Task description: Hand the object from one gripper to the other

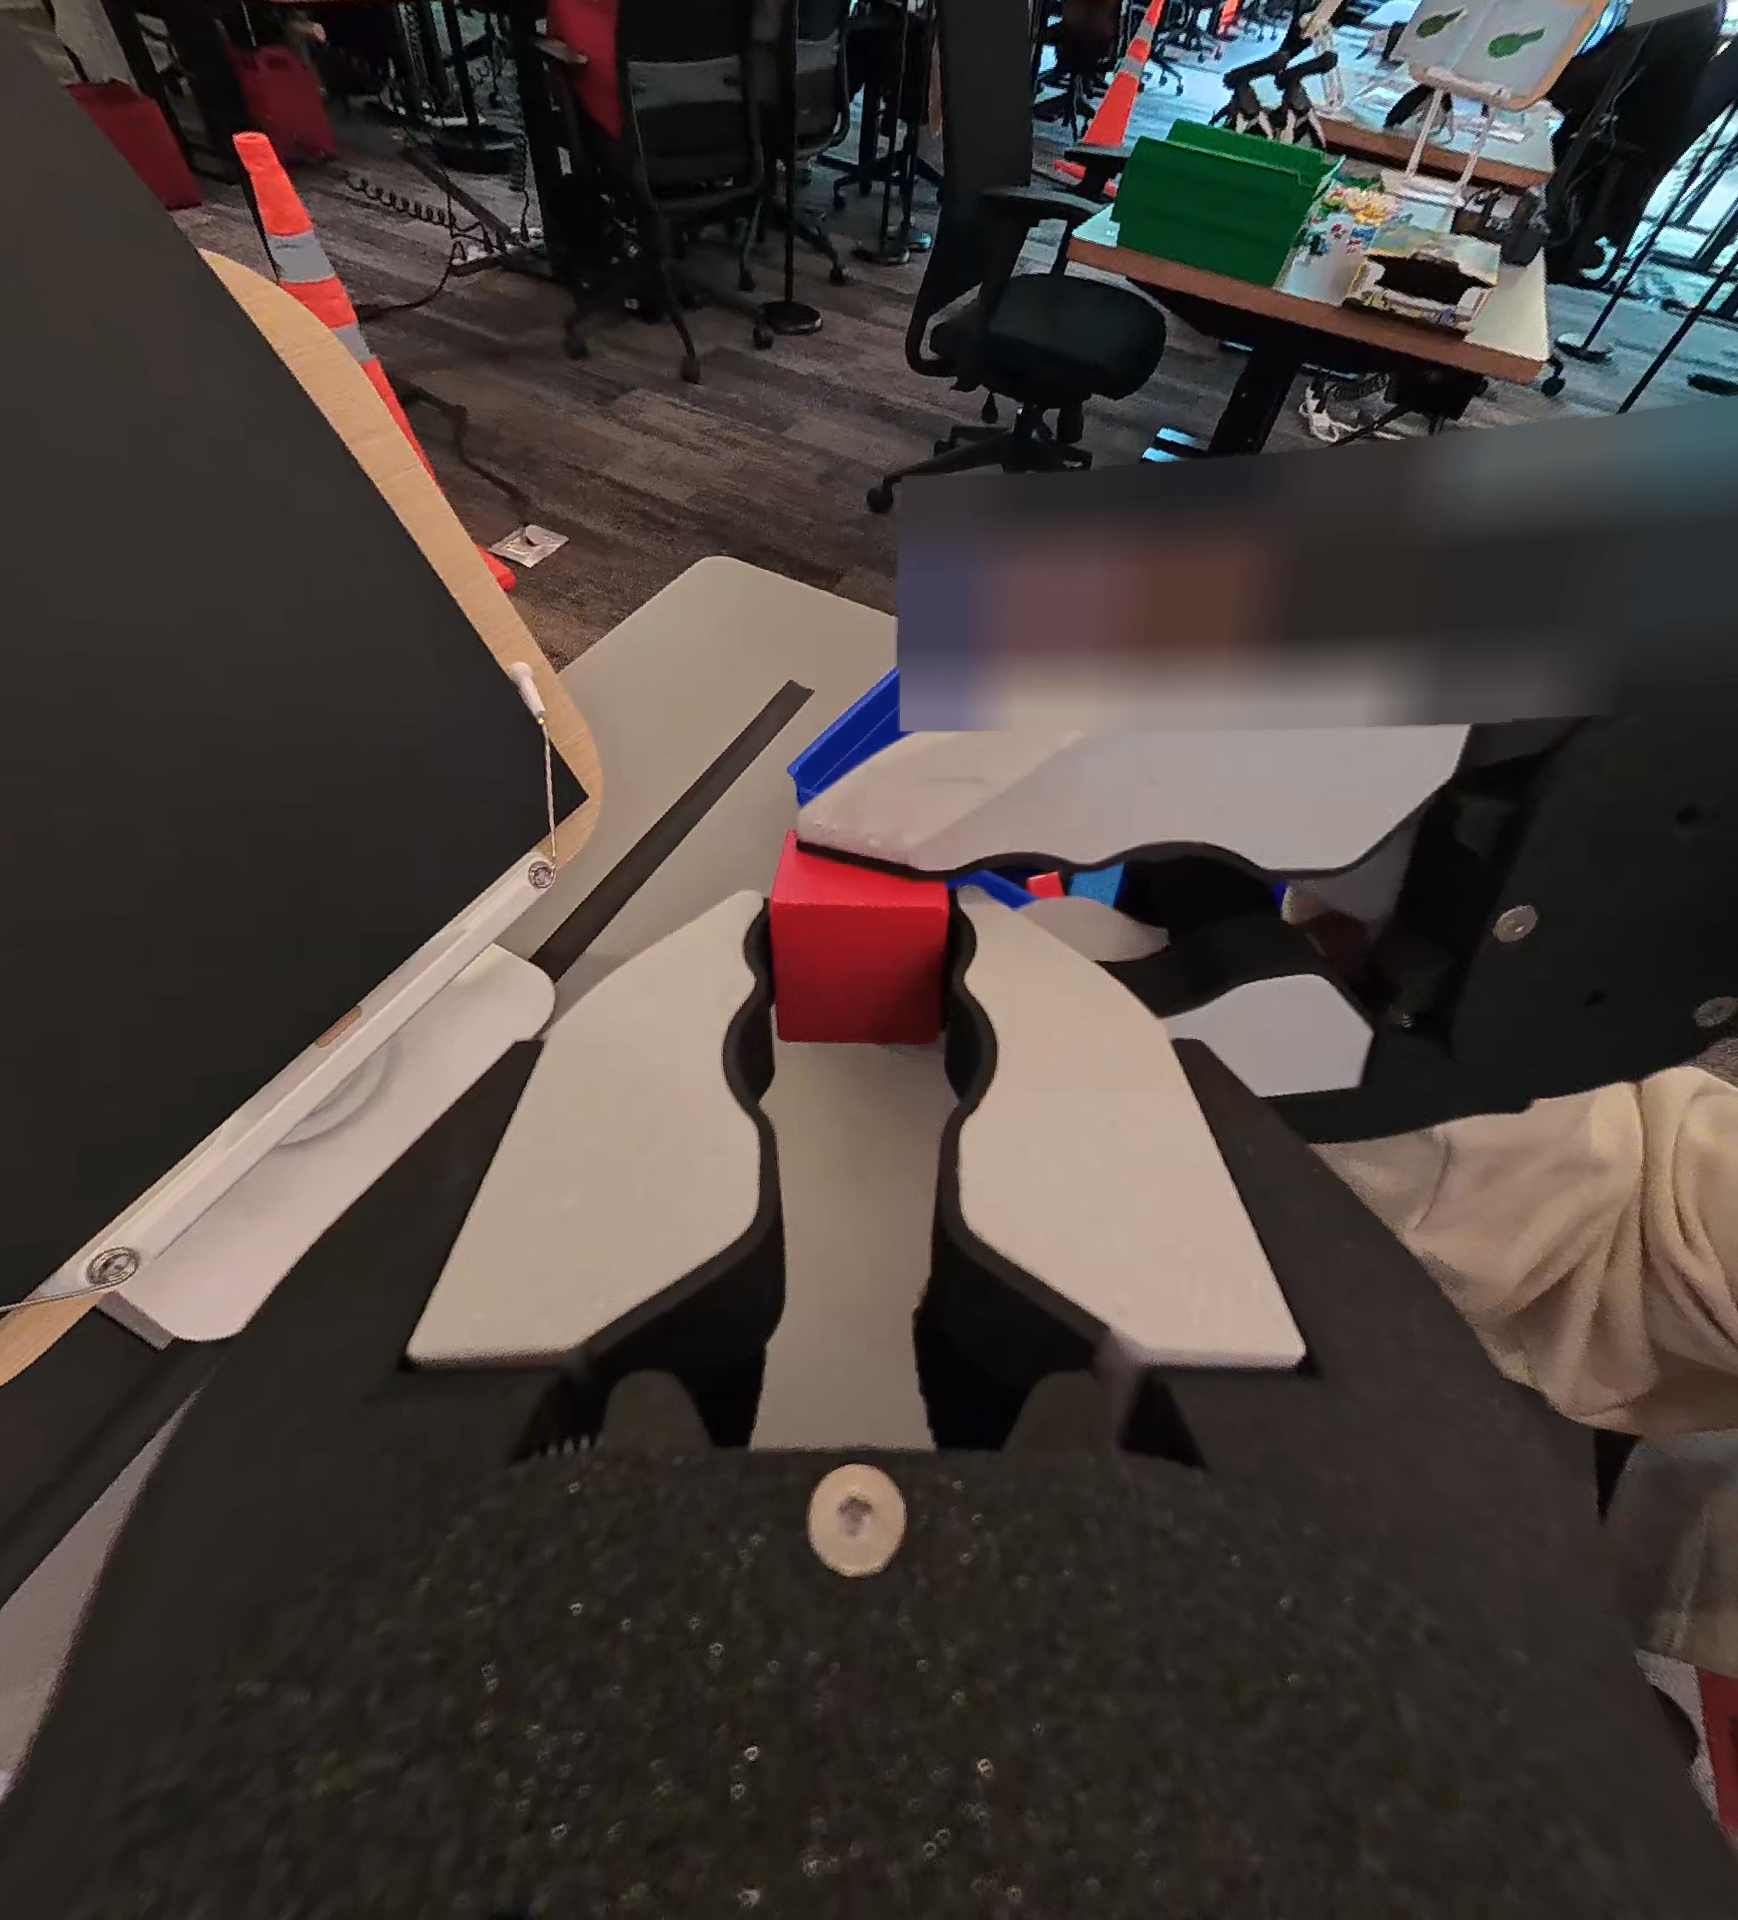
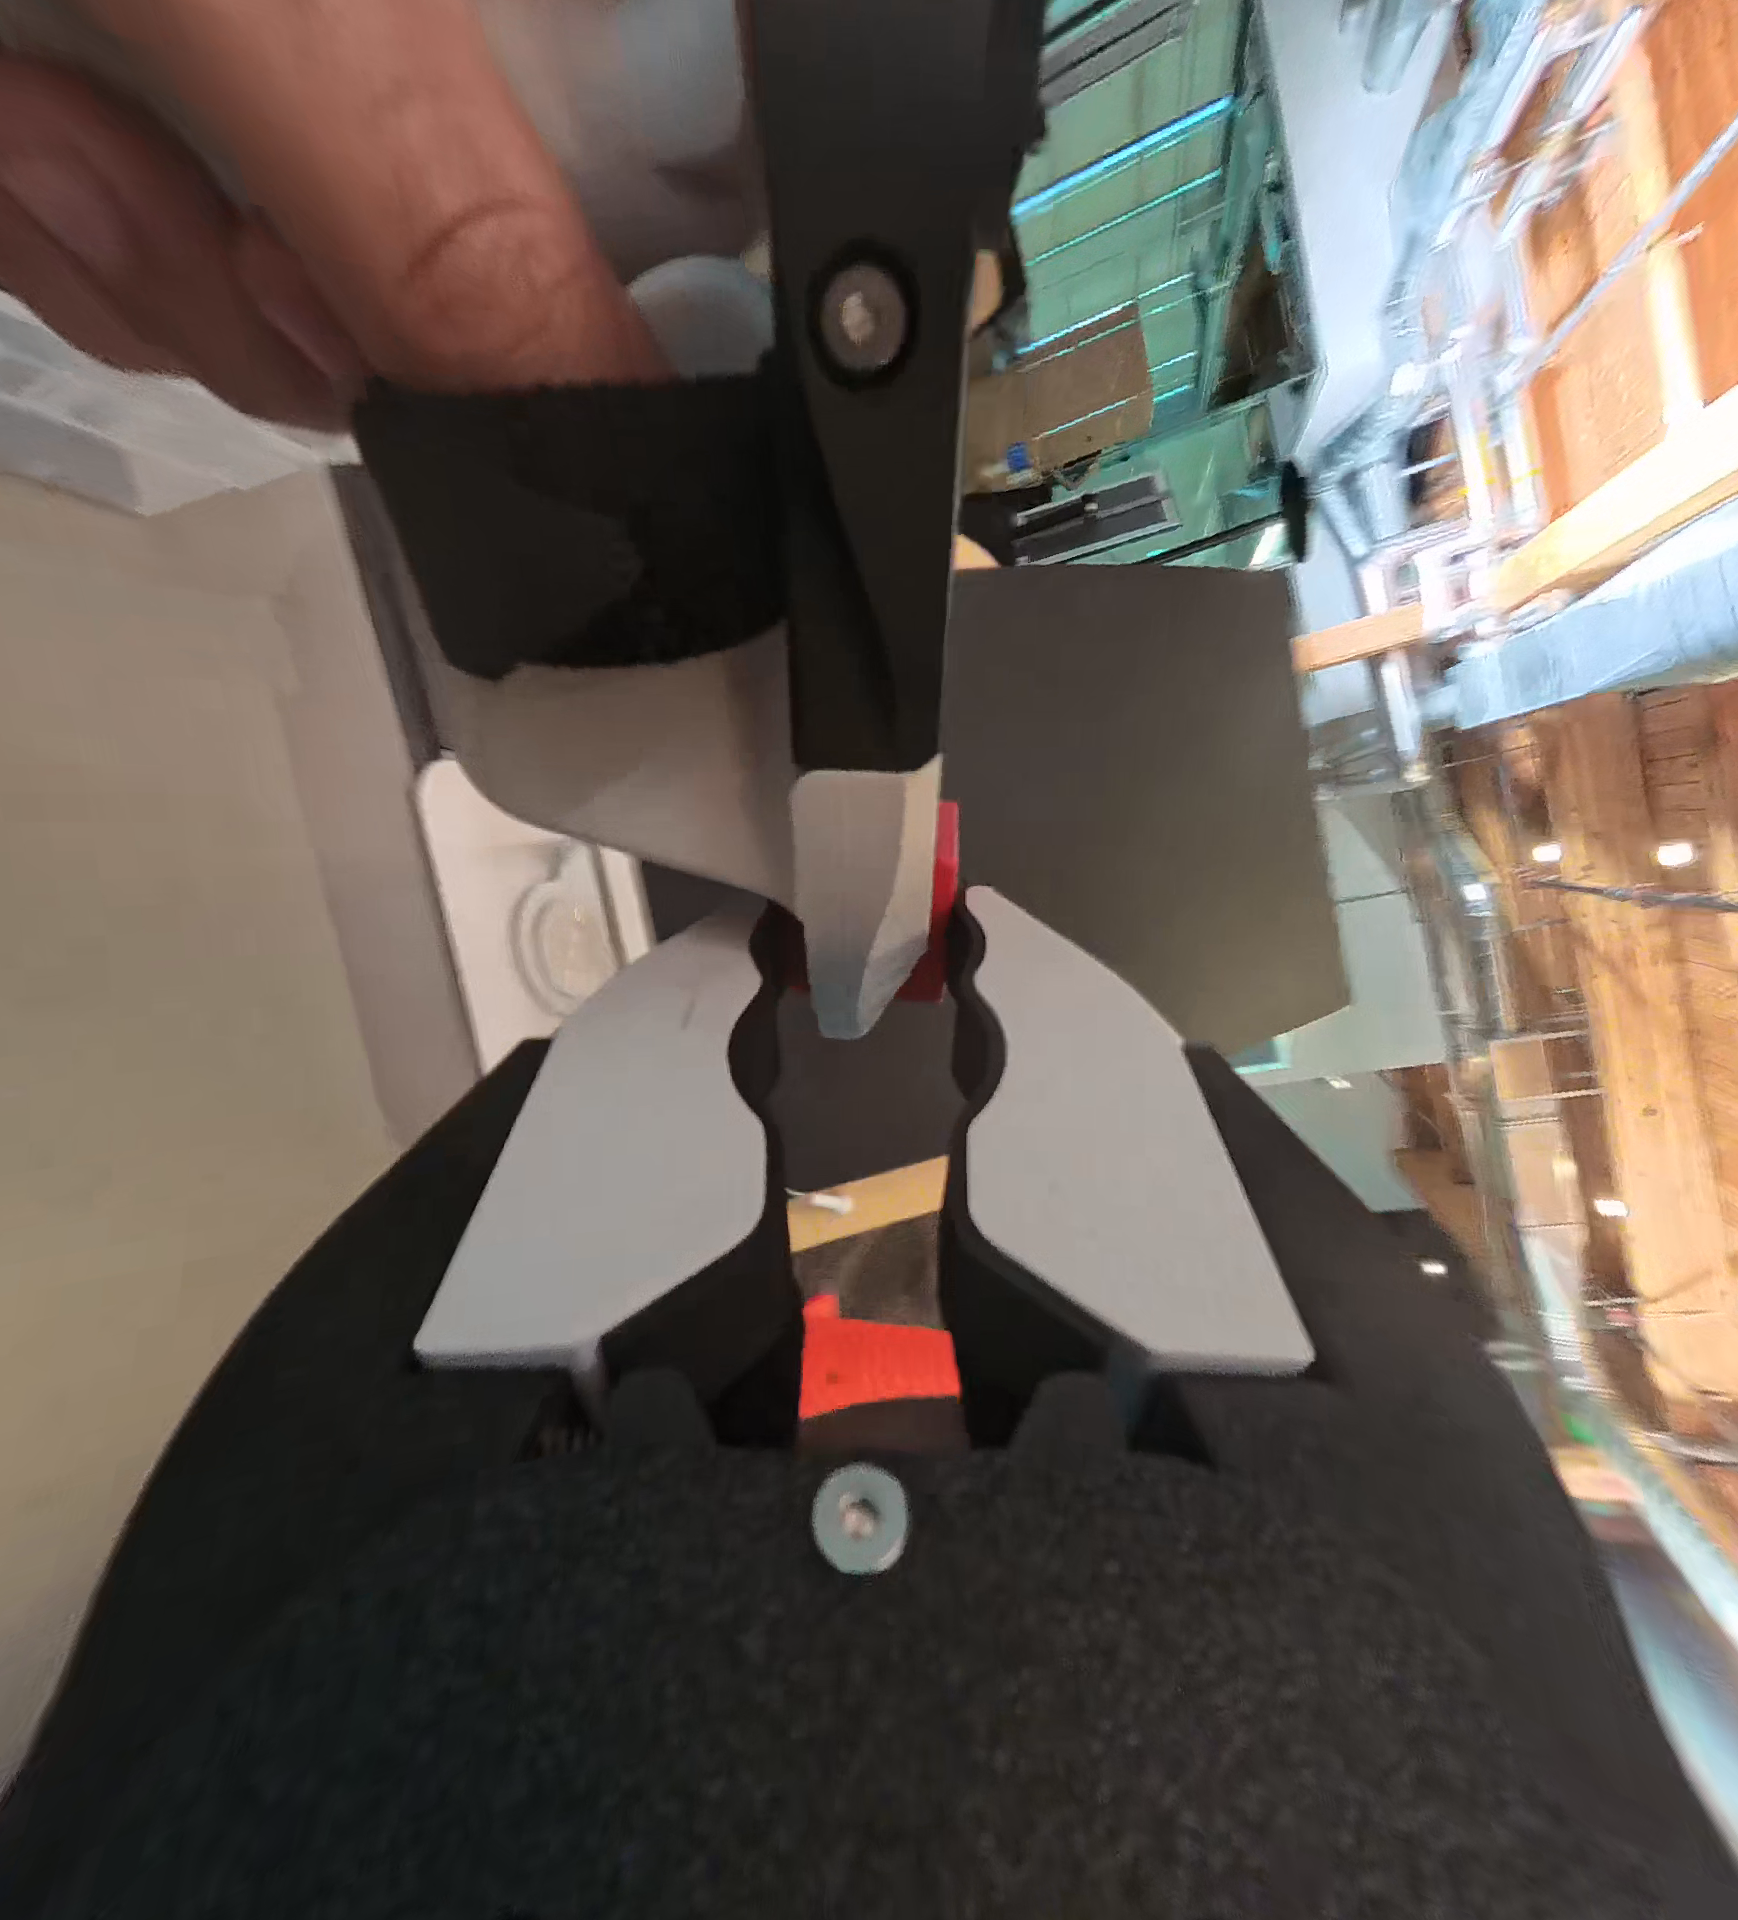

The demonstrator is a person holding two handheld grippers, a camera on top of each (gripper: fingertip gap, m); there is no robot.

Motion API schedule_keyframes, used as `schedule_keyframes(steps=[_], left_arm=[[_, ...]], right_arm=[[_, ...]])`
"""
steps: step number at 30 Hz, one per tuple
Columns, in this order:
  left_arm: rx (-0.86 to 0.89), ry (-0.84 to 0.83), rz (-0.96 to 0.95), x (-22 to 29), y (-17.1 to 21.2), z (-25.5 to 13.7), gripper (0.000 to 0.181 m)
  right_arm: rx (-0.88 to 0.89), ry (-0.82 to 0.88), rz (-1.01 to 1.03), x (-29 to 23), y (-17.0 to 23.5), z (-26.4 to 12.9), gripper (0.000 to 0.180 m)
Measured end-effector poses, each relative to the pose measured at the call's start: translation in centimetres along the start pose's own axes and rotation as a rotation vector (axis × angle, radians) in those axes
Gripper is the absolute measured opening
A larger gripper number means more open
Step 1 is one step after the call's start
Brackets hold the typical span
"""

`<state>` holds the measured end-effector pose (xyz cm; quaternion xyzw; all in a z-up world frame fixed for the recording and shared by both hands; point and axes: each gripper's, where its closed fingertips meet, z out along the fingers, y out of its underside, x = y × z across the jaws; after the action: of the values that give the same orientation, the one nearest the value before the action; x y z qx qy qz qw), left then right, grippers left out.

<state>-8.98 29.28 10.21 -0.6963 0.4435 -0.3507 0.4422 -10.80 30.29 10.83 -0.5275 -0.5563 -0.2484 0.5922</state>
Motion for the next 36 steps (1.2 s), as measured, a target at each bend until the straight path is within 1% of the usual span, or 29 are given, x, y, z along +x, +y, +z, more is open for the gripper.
schedule_keyframes(steps=[1,4,6,7,9,10,11,13,14,15,16,17,18,19,21,22,24,26,27,29,31,33,36], left_arm=[[-0.001,-0.012,0.004,-0.2,0.0,-0.1,0.028],[0.008,-0.043,0.011,-0.8,-0.2,-0.5,0.028],[0.027,-0.076,0.014,-1.6,-0.4,-1.2,0.028],[0.033,-0.084,0.013,-2.0,-0.5,-1.7,0.028],[0.065,-0.083,-0.012,-2.8,-0.8,-2.8,0.028],[0.101,-0.060,-0.037,-3.0,-1.2,-3.4,0.028],[0.150,-0.018,-0.067,-3.0,-1.8,-4.2,0.028],[0.278,0.099,-0.088,-2.4,-3.4,-5.8,0.028],[0.323,0.160,-0.058,-1.8,-3.8,-6.5,0.028],[0.338,0.200,-0.017,-1.4,-3.9,-6.8,0.027],[0.336,0.210,0.028,-1.2,-3.7,-6.9,0.028],[0.332,0.201,0.079,-1.1,-3.5,-7.0,0.028],[0.326,0.187,0.137,-0.9,-3.2,-7.0,0.028],[0.319,0.165,0.194,-0.7,-3.0,-7.0,0.028],[0.283,0.082,0.313,-0.5,-2.6,-7.0,0.028],[0.259,0.042,0.391,-0.2,-2.2,-6.9,0.028],[0.221,-0.025,0.578,0.8,-1.5,-6.8,0.028],[0.193,-0.095,0.728,1.4,-1.1,-6.5,0.028],[0.179,-0.131,0.768,1.4,-1.1,-6.4,0.028],[0.142,-0.155,0.785,1.6,-0.8,-6.0,0.028],[0.116,-0.166,0.807,1.7,-0.5,-5.6,0.029],[0.119,-0.198,0.848,1.4,-0.5,-5.5,0.029],[0.107,-0.227,0.822,0.8,-0.4,-5.1,0.030]], right_arm=[[0.004,-0.029,0.036,-0.2,-0.1,0.0,0.032],[0.010,-0.080,0.088,-0.7,0.1,-0.6,0.047],[-0.026,-0.137,0.181,-1.2,1.2,-0.9,0.064],[-0.052,-0.159,0.239,-1.3,1.9,-0.9,0.069],[-0.090,-0.212,0.385,-1.6,3.4,-0.8,0.068],[-0.076,-0.251,0.461,-1.8,3.6,-0.7,0.068],[-0.030,-0.296,0.541,-1.9,3.3,-0.7,0.067],[0.156,-0.429,0.772,-1.5,1.2,-0.9,0.061],[0.276,-0.562,0.944,-1.2,-0.3,-1.6,0.053],[0.389,-0.713,1.121,-0.6,-1.6,-2.4,0.051],[0.474,-0.830,1.274,0.5,-2.3,-2.9,0.050],[0.526,-0.896,1.393,1.7,-2.4,-2.9,0.046],[0.551,-0.924,1.489,2.6,-2.2,-2.6,0.046],[0.583,-0.936,1.543,3.0,-2.1,-2.4,0.047],[0.641,-1.009,1.574,2.9,-2.7,-2.6,0.050],[0.646,-1.061,1.589,2.6,-3.1,-2.6,0.053],[0.697,-1.161,1.608,2.2,-4.1,-2.9,0.051],[0.692,-1.225,1.607,1.3,-5.0,-2.6,0.050],[0.687,-1.253,1.598,0.8,-5.6,-2.5,0.050],[0.691,-1.327,1.574,-0.2,-6.8,-2.7,0.047],[0.727,-1.380,1.562,-0.2,-7.7,-3.2,0.032],[0.713,-1.360,1.550,-0.2,-7.6,-3.0,0.030],[0.673,-1.296,1.537,-0.1,-7.2,-2.5,0.030]])
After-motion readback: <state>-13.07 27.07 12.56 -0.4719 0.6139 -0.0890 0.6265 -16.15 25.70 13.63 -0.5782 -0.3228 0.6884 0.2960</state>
